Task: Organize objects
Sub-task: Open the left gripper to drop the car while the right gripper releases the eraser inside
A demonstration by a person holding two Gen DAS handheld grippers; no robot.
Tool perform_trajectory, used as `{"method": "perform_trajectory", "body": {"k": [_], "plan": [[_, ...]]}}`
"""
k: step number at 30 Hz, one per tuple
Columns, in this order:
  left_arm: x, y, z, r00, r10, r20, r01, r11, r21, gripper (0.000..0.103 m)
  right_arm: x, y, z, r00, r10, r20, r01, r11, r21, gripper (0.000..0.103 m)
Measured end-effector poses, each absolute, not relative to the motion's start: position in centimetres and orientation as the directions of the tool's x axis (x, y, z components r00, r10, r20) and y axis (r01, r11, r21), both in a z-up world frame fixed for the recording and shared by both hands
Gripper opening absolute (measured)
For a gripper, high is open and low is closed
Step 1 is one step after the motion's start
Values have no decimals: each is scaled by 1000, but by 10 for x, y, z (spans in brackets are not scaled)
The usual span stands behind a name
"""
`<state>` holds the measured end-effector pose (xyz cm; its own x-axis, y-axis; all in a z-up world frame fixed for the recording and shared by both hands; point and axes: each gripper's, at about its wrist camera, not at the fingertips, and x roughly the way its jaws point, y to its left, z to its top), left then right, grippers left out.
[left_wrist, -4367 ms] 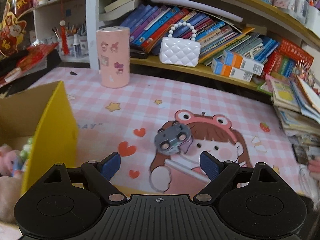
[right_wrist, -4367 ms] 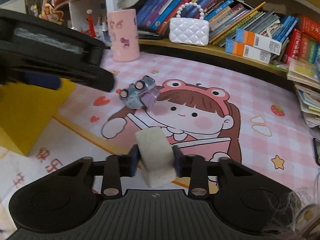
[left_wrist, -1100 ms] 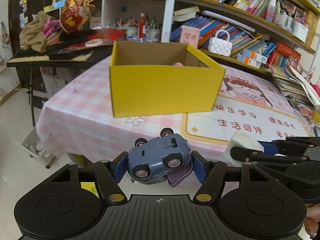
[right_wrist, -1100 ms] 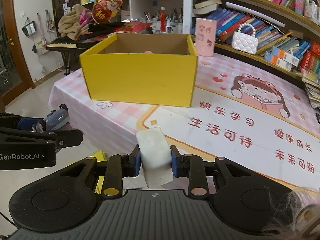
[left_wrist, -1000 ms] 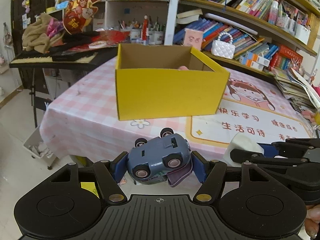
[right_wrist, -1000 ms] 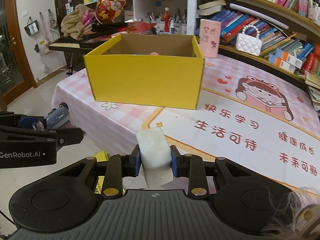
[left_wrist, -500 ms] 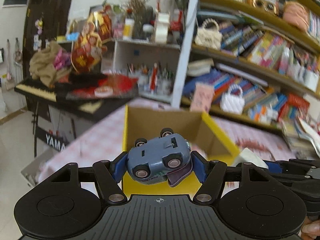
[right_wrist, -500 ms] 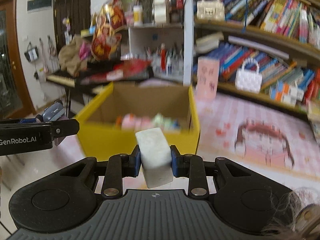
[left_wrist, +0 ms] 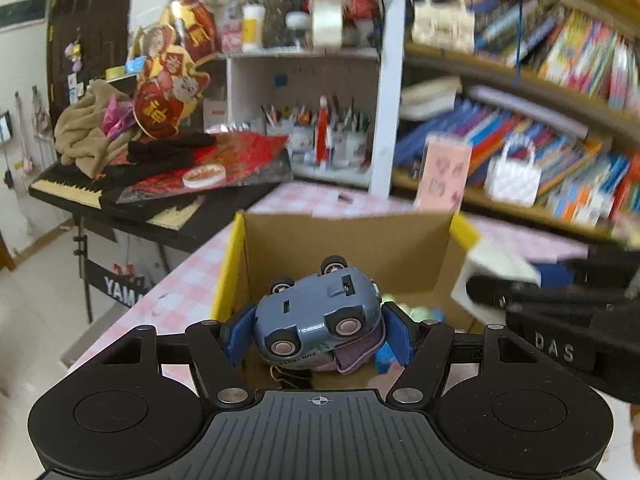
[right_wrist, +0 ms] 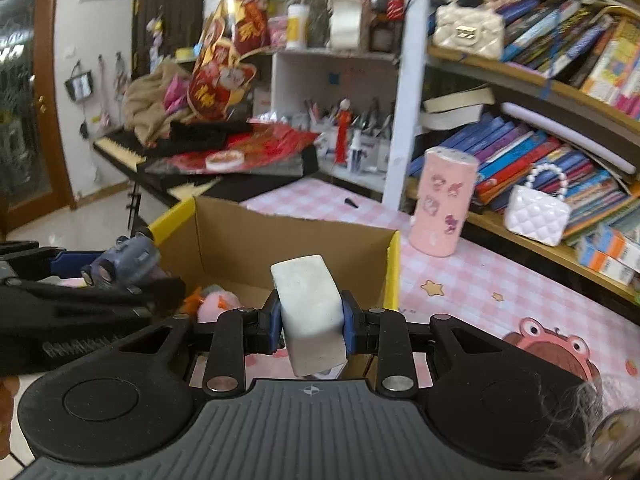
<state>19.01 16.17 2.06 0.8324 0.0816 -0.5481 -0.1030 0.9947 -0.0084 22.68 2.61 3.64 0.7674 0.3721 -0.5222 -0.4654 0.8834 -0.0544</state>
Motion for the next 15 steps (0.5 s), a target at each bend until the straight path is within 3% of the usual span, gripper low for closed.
{"method": "perform_trajectory", "body": {"k": [6, 13, 15], "plan": [[215, 152, -1, 769, 110, -629, -100, 994, 50, 67, 258, 33, 13, 728, 357, -585, -488, 870, -76, 27], [224, 144, -7, 757, 109, -645, -52, 993, 107, 69, 280, 41, 2, 676, 377, -633, -537, 840, -73, 28], [223, 142, -7, 763, 111, -637, -50, 992, 113, 73, 283, 43, 0, 658, 382, -649, -552, 831, -71, 28]]}}
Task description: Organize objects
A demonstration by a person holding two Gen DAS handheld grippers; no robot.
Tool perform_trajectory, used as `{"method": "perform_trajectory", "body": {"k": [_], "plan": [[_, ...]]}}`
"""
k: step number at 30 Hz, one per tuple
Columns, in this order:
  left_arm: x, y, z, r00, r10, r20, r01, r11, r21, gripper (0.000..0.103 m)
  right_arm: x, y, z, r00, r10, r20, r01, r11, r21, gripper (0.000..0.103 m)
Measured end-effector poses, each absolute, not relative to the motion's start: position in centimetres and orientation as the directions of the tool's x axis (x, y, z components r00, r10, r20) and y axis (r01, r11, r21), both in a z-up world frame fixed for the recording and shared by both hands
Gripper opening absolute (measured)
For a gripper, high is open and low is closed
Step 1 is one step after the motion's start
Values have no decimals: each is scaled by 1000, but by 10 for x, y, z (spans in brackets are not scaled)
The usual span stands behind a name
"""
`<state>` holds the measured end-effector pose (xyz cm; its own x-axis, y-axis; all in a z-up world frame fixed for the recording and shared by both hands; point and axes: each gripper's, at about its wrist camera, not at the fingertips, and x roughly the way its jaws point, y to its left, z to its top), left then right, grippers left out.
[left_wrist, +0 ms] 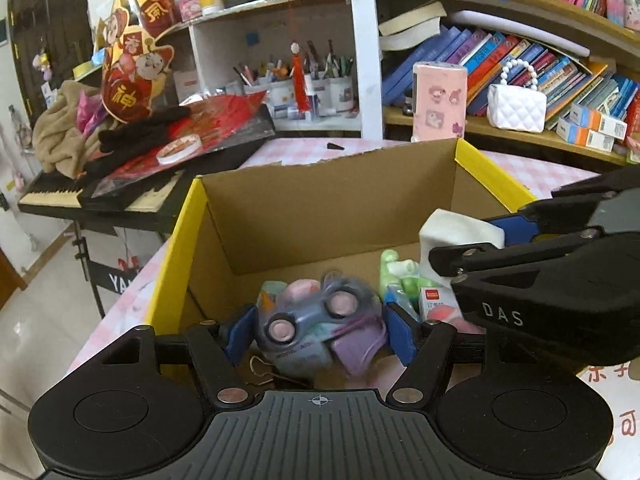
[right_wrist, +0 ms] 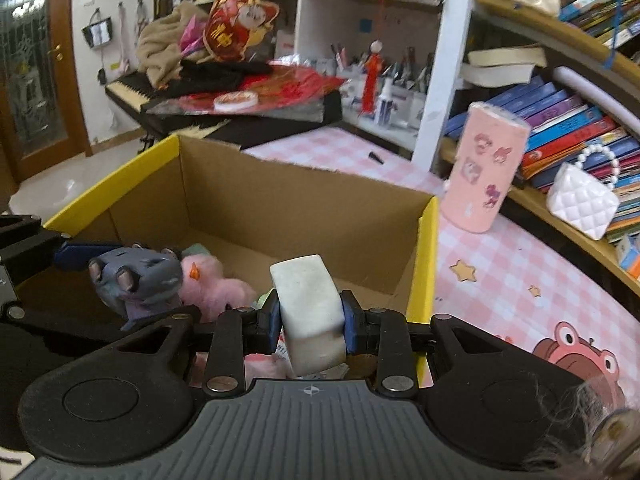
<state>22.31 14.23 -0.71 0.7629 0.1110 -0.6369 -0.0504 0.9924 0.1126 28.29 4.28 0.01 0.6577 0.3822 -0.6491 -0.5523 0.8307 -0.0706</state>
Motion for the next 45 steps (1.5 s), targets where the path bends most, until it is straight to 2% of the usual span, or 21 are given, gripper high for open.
{"method": "perform_trajectory", "body": {"k": [4, 5, 12, 16, 21, 27, 35, 39, 41, 45], "plan": [[222, 141, -6, 767, 115, -631, -47, 991, 123, 80, 284, 43, 2, 633, 409, -658, -588, 806, -64, 31], [222, 142, -5, 769, 117, -629, -49, 991, 124, 81, 284, 43, 2, 632, 413, -656, -589, 806, -59, 34], [203, 145, 21, 830, 97, -549, -48, 993, 103, 83, 268, 26, 24, 716, 407, -567, -501, 866, -12, 36], [185, 143, 41, 869, 63, -490, -37, 997, 63, 86, 239, 7, 45, 796, 357, -489, -414, 910, -10, 39], [149, 135, 51, 890, -4, -456, 14, 1000, 20, 86, 192, -21, 60, 876, 216, -431, -241, 970, -4, 41], [108, 120, 41, 873, -75, -483, 102, 994, 30, 89, 124, -49, 47, 877, 39, -479, -48, 999, -7, 41], [53, 99, 14, 816, -148, -559, 187, 982, 12, 90, 37, -63, 10, 813, -107, -573, 115, 993, -22, 42], [39, 91, 6, 781, -162, -603, 191, 982, -16, 90, 7, -69, 0, 789, -160, -594, 174, 984, -33, 55], [33, 87, 5, 776, -172, -606, 203, 979, -18, 91, -6, -72, -3, 780, -188, -596, 203, 978, -43, 59], [23, 76, 4, 790, -153, -593, 199, 980, 12, 94, -24, -80, -8, 759, -233, -608, 255, 966, -53, 75]]}}
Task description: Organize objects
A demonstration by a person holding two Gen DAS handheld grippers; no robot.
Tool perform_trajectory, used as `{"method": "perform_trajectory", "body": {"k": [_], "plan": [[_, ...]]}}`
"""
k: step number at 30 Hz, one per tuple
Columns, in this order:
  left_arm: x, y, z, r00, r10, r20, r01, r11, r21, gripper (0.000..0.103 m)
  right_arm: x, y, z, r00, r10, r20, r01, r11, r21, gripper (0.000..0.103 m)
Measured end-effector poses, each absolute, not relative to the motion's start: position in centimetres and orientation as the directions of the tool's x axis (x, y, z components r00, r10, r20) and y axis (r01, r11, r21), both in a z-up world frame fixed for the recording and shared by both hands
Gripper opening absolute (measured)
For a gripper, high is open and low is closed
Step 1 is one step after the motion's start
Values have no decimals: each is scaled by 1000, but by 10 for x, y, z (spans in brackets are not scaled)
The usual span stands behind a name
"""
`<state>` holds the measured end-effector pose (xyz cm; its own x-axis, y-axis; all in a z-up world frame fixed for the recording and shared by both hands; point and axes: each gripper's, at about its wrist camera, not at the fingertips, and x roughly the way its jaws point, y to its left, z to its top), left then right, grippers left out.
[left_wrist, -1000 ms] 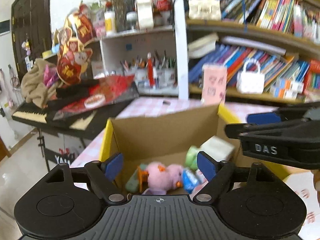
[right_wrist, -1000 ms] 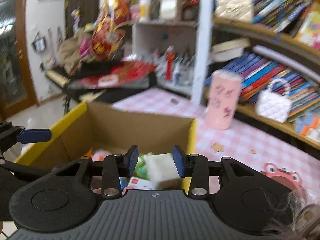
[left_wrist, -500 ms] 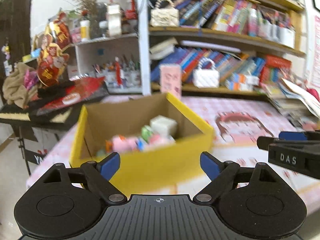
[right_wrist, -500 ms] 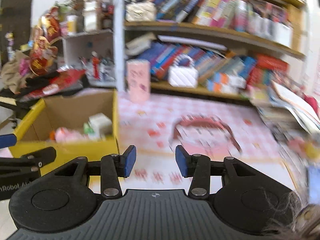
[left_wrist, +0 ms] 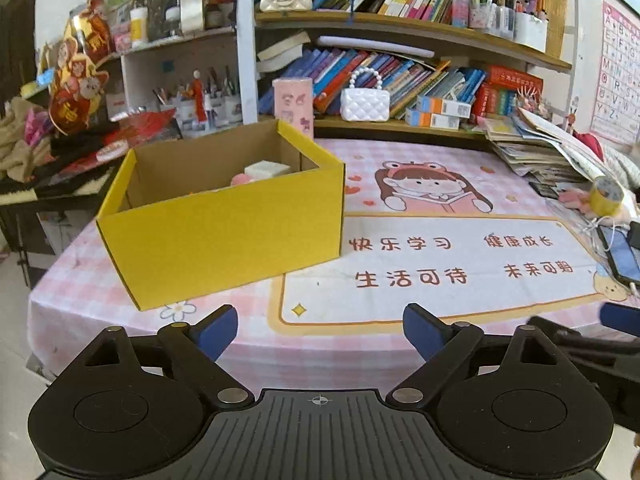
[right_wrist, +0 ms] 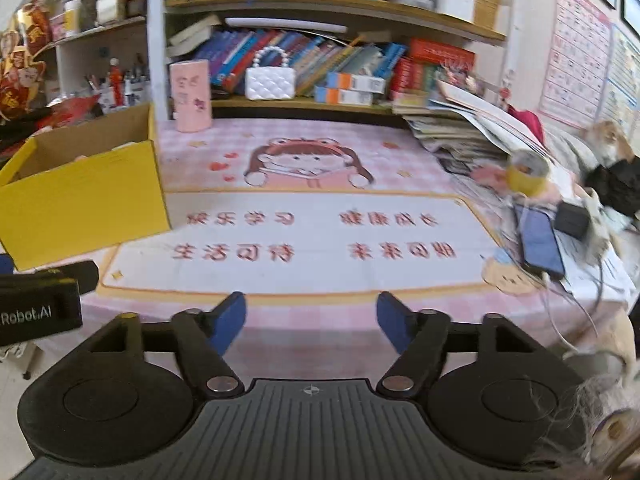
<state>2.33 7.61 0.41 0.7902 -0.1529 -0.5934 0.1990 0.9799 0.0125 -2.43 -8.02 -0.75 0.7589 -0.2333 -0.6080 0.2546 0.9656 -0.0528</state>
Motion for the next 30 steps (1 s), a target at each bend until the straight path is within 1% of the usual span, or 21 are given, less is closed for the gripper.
{"method": "perform_trajectory", "body": {"k": [7, 9, 14, 19, 21, 24, 30], "plan": [[20, 59, 6, 791, -149, -593, 218, 975, 46, 94, -32, -97, -6, 757, -276, -593, 308, 950, -49, 83], [20, 58, 6, 794, -140, -592, 211, 976, 53, 94, -32, -99, -5, 758, -278, -590, 311, 949, -48, 87], [20, 60, 6, 801, -113, -587, 173, 984, 47, 94, -31, -94, -5, 768, -266, -583, 283, 957, -64, 90], [21, 61, 4, 789, -94, -607, 161, 985, 55, 94, -28, -86, -1, 777, -266, -571, 263, 961, -90, 94], [20, 63, 4, 787, -91, -610, 155, 987, 52, 96, -28, -86, -2, 769, -271, -580, 267, 959, -94, 95], [20, 63, 3, 786, -89, -612, 149, 988, 48, 99, -29, -87, -4, 756, -288, -588, 286, 953, -99, 100], [19, 62, 1, 774, -123, -621, 172, 985, 20, 99, -32, -92, -5, 740, -313, -595, 315, 943, -104, 102]]}}
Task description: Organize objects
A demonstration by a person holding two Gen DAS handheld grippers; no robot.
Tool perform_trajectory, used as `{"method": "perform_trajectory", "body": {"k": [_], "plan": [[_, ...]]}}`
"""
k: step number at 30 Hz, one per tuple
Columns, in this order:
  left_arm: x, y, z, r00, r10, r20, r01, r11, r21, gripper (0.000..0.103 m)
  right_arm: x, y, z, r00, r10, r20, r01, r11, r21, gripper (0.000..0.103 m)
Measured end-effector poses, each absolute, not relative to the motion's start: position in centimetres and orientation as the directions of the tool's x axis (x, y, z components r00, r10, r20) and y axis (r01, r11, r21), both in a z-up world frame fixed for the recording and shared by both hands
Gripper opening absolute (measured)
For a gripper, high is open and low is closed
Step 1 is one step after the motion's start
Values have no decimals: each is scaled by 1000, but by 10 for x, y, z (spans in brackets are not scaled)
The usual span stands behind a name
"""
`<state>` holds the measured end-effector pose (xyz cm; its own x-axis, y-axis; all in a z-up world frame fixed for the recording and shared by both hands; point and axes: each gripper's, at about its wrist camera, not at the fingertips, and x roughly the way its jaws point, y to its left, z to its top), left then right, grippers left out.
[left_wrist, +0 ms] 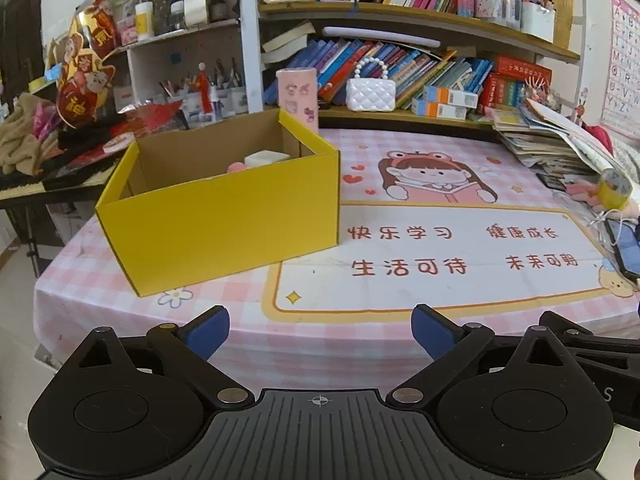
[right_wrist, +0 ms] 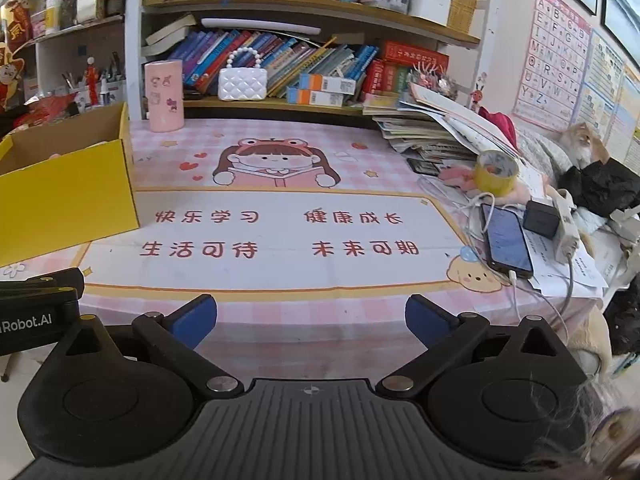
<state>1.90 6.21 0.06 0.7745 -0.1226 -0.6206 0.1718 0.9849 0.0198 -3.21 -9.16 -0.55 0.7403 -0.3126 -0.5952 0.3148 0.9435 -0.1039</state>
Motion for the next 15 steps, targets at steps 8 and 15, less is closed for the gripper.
{"method": "perform_trajectory", "body": {"k": [8, 15], "plan": [[19, 54, -3, 764, -112, -635, 203, 977, 72, 103, -33, -96, -6, 724, -340, -600, 349, 931, -108, 103], [19, 55, -3, 758, -127, -640, 212, 975, 59, 103, -32, -97, -6, 719, -341, -605, 352, 930, -106, 103]]}}
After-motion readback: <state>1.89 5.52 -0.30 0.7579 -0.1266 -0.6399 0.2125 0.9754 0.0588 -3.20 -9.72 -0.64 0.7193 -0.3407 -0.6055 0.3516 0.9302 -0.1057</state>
